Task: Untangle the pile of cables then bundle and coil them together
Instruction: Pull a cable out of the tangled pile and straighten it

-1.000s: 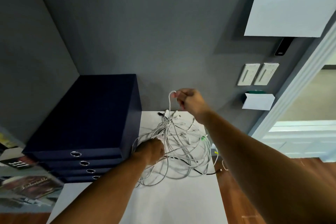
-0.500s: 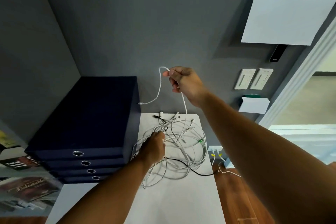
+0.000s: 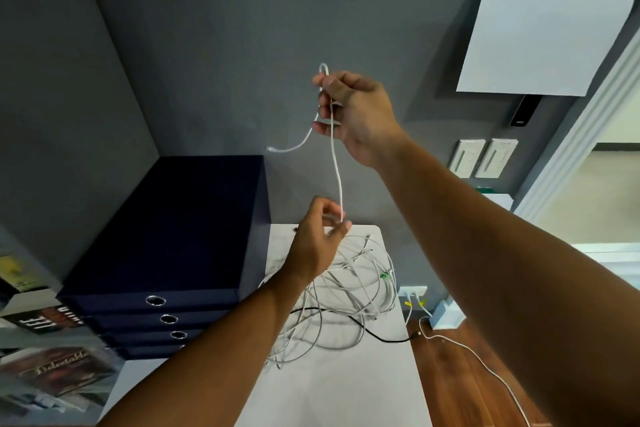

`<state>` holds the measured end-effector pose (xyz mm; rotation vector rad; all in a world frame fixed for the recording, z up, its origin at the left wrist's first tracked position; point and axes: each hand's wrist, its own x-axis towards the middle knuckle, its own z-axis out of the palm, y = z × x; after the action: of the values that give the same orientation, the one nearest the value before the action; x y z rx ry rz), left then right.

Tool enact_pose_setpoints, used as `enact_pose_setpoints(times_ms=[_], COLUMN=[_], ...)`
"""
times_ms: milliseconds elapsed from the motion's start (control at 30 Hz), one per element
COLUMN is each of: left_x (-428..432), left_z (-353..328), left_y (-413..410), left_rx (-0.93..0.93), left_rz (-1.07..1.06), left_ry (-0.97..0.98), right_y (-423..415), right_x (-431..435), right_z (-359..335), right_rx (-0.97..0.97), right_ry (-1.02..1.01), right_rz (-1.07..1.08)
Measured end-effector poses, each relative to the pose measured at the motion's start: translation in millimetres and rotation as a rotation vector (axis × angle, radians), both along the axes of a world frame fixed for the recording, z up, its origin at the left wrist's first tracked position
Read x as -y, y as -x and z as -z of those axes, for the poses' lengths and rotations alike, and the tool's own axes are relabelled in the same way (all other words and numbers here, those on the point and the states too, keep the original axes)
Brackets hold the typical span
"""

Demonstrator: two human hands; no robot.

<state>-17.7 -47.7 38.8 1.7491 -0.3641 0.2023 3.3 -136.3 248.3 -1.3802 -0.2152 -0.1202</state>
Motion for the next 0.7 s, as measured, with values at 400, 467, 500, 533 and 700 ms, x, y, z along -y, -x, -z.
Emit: enact_pose_setpoints(times_ms=[400, 467, 500, 533, 700], left_x=[-50.1, -54.6, -55.5, -55.5, -53.9], left_z=[96.2, 107.2, 109.9, 110.3, 92.5], left_y=[12.1, 16.5, 16.4, 15.4, -1.4], left_rx=[-0.309, -0.328, -0.342, -0.369, -0.358], left_rz=[-0.106, -0.127, -0.142, -0.151, -0.206], left_ry=[-0.724, -0.727, -0.698, -0.664, -0.386], right_y=[13.9, 13.3, 12.3, 10.7, 4.6], right_x=[3.5, 9.8, 13.2, 16.9, 42.3], right_z=[-64.1, -77.8, -83.7, -88.9, -99.7], right_rx=[0.111, 0.144, 0.156, 0.162, 0.189], right_ry=[-0.309, -0.293, -0.291, -0.294, -0.212], right_rz=[-0.102, -0.087, -0.072, -0.05, 0.057])
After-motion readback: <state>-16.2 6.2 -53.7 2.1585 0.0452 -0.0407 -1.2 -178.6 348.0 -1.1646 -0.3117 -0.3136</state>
